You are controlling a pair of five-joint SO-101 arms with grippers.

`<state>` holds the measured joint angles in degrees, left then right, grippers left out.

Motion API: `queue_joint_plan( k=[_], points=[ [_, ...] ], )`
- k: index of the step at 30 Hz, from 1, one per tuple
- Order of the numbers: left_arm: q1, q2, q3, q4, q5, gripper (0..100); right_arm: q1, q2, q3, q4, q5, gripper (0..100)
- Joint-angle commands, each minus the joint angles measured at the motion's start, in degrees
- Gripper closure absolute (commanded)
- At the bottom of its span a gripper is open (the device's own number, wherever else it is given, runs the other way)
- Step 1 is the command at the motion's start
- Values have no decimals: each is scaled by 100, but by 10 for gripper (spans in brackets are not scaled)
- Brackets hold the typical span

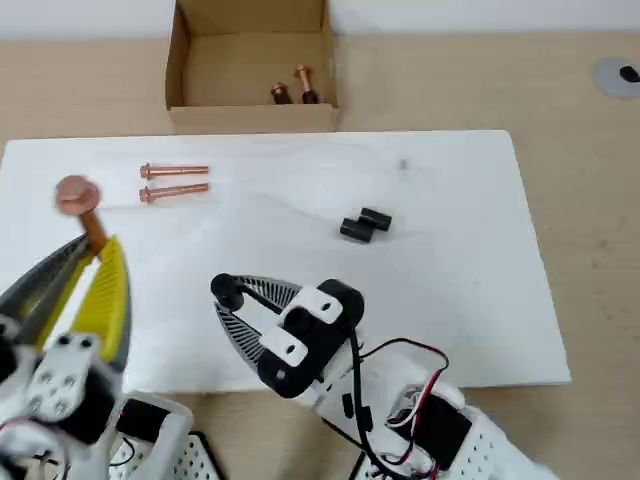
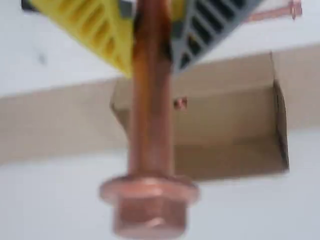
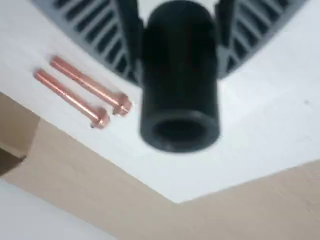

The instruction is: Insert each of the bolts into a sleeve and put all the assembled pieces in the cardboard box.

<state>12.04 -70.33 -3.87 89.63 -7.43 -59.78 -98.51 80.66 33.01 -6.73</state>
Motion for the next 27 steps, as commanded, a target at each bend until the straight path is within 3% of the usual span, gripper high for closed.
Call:
queue_joint_plan(
  k=[1,12,16,27],
  points=[
    [79,22,413,-281,404,995,-127,-110,22,-246,-53,973],
    [62,13,1978,-2242,2277,995,-154,-136,-13,-246,-70,973],
    [62,13,2479,-2664,2602,995,-154,-163,-22,-246,-79,973],
    [79,-145,3455,-2646,2796,995,-145,-110,-259,-255,-88,973]
  ],
)
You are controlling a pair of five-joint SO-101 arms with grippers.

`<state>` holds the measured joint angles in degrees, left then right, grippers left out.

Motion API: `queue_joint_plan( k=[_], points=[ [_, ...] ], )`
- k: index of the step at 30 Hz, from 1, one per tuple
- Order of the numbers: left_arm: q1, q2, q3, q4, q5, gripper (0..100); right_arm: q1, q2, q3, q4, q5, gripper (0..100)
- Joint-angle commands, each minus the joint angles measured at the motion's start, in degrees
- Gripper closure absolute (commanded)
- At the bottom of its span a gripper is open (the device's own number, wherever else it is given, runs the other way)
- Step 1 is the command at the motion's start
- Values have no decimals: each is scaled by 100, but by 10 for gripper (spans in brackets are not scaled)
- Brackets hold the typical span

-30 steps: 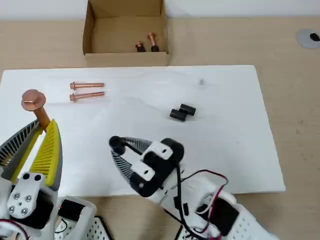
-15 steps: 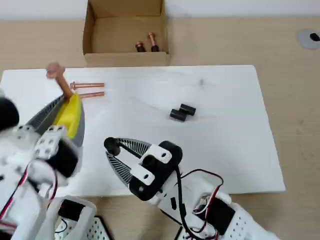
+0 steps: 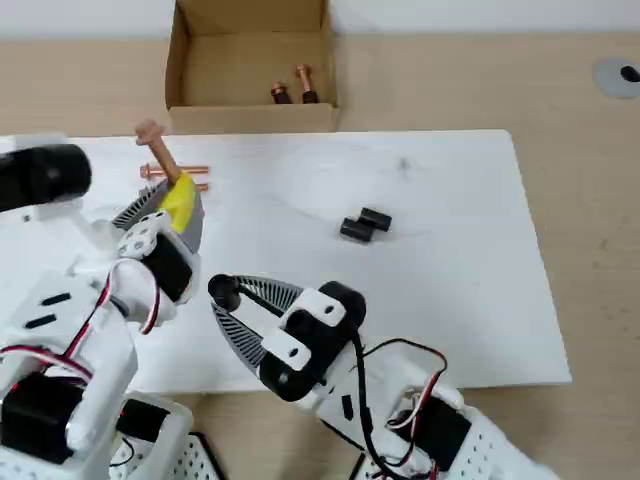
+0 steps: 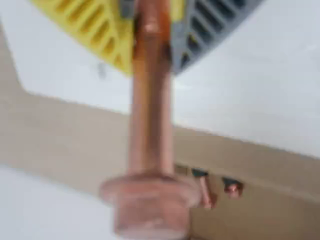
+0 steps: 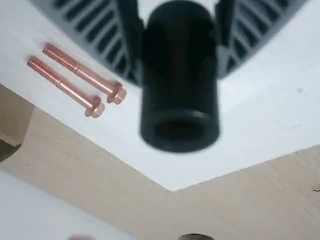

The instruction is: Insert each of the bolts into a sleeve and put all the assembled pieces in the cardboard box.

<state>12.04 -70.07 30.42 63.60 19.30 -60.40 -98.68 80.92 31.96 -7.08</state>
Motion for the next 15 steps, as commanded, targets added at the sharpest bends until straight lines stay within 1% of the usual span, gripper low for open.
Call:
queue_joint_plan(
  k=[1,4,6,8,12,15],
  points=[
    [79,-207,88,-18,132,995,-84,-92,-277,-149,-53,973],
    [-105,-251,457,88,-97,995,-66,-92,-286,-123,-53,973],
    [-325,-251,677,422,-158,995,-66,-92,-303,-114,-53,973],
    [-431,-233,844,571,-229,995,-57,-92,-303,-114,-53,973],
    [-492,-31,1125,624,-747,995,338,-92,-312,-141,-53,973],
    [-554,488,1389,651,-879,995,690,-92,-374,-141,-53,973]
  ],
)
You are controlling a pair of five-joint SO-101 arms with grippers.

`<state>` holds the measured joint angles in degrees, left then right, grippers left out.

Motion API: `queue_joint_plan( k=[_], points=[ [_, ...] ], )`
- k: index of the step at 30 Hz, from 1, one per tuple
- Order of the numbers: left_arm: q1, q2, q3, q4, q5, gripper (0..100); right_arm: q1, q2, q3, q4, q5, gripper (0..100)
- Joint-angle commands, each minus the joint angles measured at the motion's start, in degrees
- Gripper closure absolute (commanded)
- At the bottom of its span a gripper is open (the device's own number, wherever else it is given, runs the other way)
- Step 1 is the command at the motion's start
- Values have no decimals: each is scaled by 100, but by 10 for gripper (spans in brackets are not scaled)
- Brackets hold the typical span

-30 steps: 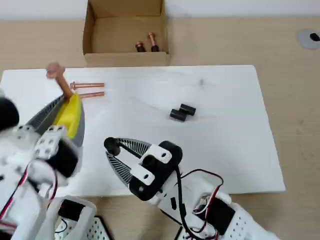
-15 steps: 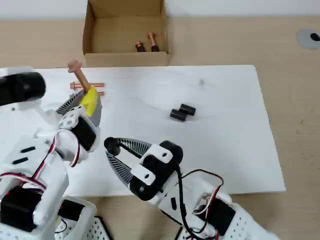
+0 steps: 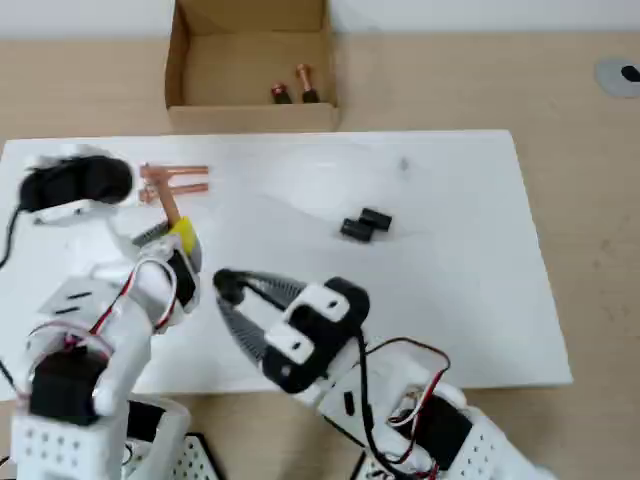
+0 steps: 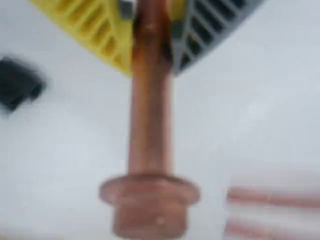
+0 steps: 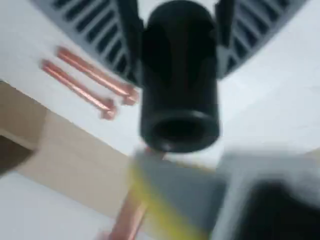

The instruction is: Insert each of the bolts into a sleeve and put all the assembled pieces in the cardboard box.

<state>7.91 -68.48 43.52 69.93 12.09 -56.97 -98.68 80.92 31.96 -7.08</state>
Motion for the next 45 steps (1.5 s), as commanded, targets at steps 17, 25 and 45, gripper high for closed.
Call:
queue_joint_plan(
  k=[17,25,45],
  points=[
    [-1363,5130,202,-1327,-369,995,866,-92,-725,-141,-44,973],
    [-1134,5807,-167,-1284,-396,993,866,-92,-725,-141,-44,973],
    [-1125,5851,-1741,-396,-413,829,848,-92,-681,-105,-44,973]
  ],
)
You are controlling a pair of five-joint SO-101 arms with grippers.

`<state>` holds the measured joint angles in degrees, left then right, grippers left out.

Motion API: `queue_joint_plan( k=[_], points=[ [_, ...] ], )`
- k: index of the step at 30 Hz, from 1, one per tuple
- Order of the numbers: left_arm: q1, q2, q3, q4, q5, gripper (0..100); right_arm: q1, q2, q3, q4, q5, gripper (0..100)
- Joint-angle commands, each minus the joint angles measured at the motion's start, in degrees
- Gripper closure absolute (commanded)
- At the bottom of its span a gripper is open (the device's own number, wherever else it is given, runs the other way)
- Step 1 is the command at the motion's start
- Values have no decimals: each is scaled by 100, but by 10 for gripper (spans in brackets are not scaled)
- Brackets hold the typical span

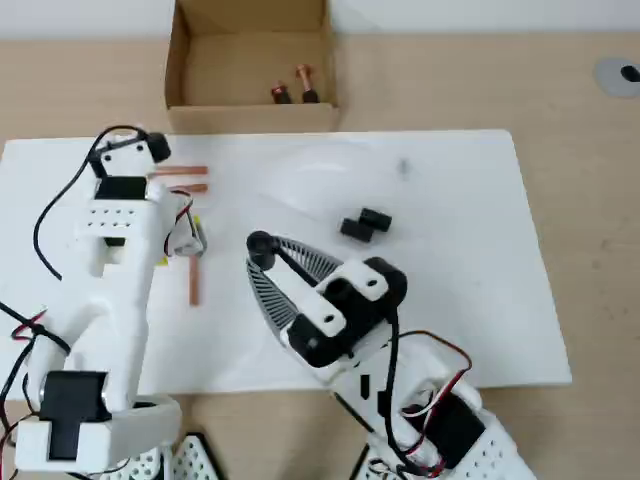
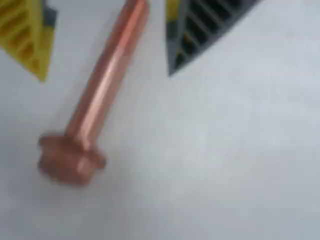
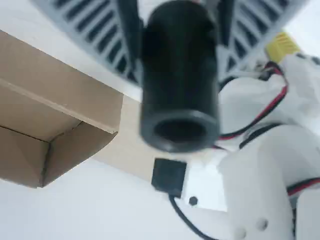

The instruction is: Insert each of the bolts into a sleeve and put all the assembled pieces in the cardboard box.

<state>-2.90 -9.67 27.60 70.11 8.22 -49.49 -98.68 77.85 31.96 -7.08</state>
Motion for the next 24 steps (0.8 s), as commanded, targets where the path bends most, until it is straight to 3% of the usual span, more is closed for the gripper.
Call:
queue_joint_plan(
  k=[1,8,13,24],
  points=[
    [-35,-31,-35,-624,-26,829,101,-92,-374,-105,-44,973],
    [360,-22,712,-1477,-26,829,101,-92,-374,-105,-44,973],
    [624,-22,897,-1547,-26,829,101,-92,-374,-105,-44,973],
    [492,-22,1134,-1626,-26,829,101,-92,-409,-105,-44,973]
  ],
)
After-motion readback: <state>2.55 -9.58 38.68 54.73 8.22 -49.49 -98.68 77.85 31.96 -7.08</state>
